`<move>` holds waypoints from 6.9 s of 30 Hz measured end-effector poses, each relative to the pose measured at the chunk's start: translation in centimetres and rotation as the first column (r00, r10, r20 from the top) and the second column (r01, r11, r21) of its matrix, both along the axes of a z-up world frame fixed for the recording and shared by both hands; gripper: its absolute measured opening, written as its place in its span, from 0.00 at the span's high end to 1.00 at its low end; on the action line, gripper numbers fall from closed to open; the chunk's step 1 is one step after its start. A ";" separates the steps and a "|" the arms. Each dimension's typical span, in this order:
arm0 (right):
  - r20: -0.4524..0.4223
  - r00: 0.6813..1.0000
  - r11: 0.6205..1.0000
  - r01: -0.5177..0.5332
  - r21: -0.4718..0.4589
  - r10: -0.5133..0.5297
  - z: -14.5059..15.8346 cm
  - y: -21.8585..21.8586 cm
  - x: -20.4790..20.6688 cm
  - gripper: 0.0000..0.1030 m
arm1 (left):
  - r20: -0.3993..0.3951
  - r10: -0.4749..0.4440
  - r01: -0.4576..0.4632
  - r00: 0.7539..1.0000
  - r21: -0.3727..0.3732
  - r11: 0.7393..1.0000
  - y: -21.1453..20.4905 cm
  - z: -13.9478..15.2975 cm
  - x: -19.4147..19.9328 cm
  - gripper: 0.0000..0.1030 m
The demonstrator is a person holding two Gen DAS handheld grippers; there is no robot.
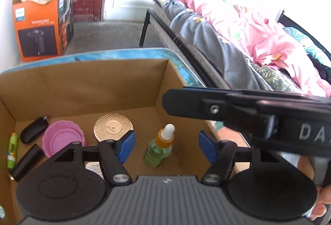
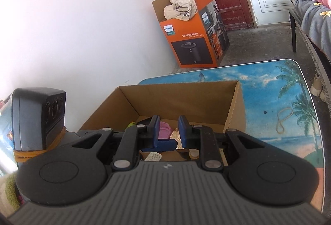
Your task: Organize rigid objects
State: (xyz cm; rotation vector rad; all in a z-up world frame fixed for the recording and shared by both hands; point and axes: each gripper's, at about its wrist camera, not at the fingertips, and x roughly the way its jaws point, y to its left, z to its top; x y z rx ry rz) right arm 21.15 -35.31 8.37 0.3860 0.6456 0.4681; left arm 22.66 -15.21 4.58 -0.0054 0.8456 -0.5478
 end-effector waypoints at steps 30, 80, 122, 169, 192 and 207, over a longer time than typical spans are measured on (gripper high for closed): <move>-0.134 0.976 0.964 -0.138 0.229 0.171 -2.6 19.6 -8.3 0.29 | 0.270 0.295 -0.338 0.917 0.131 0.932 18.6 0.0 -15.5 0.00; -0.062 0.970 0.924 -0.204 0.324 0.236 -0.8 24.4 -8.9 0.65 | 0.333 0.387 -0.443 0.860 0.107 0.890 20.5 2.7 -17.3 0.48; -0.139 0.983 0.967 0.146 0.211 -0.119 -6.6 0.4 -2.9 0.62 | 0.036 -0.024 0.021 0.999 0.098 0.995 0.4 -2.4 -1.7 0.47; 0.123 0.886 0.830 0.462 -0.314 -0.447 -2.0 10.6 -16.9 0.01 | 0.168 0.328 -0.355 0.930 0.172 0.919 11.8 1.7 -12.1 0.00; 0.116 0.894 0.811 0.442 -0.383 -0.432 -2.0 11.9 -14.1 0.01 | 0.217 0.340 -0.372 0.915 0.127 0.920 12.3 3.1 -11.5 0.00; 0.091 0.895 0.813 0.435 -0.386 -0.436 -3.0 11.6 -13.6 0.01 | 0.205 0.331 -0.365 0.921 0.163 0.916 11.9 2.3 -11.1 0.01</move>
